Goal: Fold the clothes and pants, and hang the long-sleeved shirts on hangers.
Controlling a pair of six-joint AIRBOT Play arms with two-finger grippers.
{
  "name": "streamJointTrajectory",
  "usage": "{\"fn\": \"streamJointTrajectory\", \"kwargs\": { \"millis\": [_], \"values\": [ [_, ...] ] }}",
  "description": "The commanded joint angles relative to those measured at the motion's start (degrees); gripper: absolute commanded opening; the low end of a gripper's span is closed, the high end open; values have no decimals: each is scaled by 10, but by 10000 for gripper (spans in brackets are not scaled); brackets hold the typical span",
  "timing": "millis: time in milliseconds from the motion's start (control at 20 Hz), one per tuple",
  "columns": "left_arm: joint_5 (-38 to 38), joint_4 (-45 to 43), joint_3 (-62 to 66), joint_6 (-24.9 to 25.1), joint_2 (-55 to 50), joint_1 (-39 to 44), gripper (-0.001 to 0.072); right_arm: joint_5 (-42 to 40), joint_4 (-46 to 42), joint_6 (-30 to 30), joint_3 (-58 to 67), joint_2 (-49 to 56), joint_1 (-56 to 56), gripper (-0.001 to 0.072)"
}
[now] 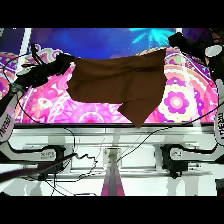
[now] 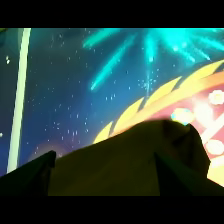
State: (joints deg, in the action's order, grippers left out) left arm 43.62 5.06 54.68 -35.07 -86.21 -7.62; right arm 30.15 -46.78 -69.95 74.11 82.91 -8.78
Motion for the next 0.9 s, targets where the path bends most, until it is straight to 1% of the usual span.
{"fn": "streamJointTrajectory", "kwargs": {
  "millis": [0,50,100,150,200,300,400,450,500,550,600,650,700,850],
  "values": [
    [34,71,0,113,-9,-19,696,22,-75,-1,3,-12,-2,656],
    [50,21,0,107,0,-36,693,68,-116,-1,3,-22,-13,503],
    [56,-40,0,85,10,-56,692,124,-148,-1,3,-30,-27,312],
    [56,-113,0,51,23,-77,692,189,-176,-1,3,-36,-44,140],
    [61,-189,0,23,37,-99,692,268,-201,-1,3,-37,-68,128],
    [90,-294,0,-3,64,-138,692,406,-223,4,-17,-36,-118,127],
    [132,-356,0,-5,89,-166,692,517,-216,26,-72,-38,-165,128],
    [156,-375,0,-5,100,-175,692,543,-205,39,-112,-44,-181,127],
    [175,-388,0,-5,108,-181,692,549,-178,53,-164,-55,-194,128],
    [188,-401,0,-5,115,-184,692,534,-141,64,-214,-67,-203,128],
    [193,-409,0,-5,118,-184,692,509,-105,64,-256,-75,-206,167],
    [195,-411,0,-5,119,-184,692,479,-72,64,-292,-77,-205,351],
    [195,-411,0,-5,119,-184,692,443,-43,63,-320,-77,-203,455],
    [192,-414,0,-5,119,-185,692,335,31,56,-375,-77,-191,445]
  ]
}}
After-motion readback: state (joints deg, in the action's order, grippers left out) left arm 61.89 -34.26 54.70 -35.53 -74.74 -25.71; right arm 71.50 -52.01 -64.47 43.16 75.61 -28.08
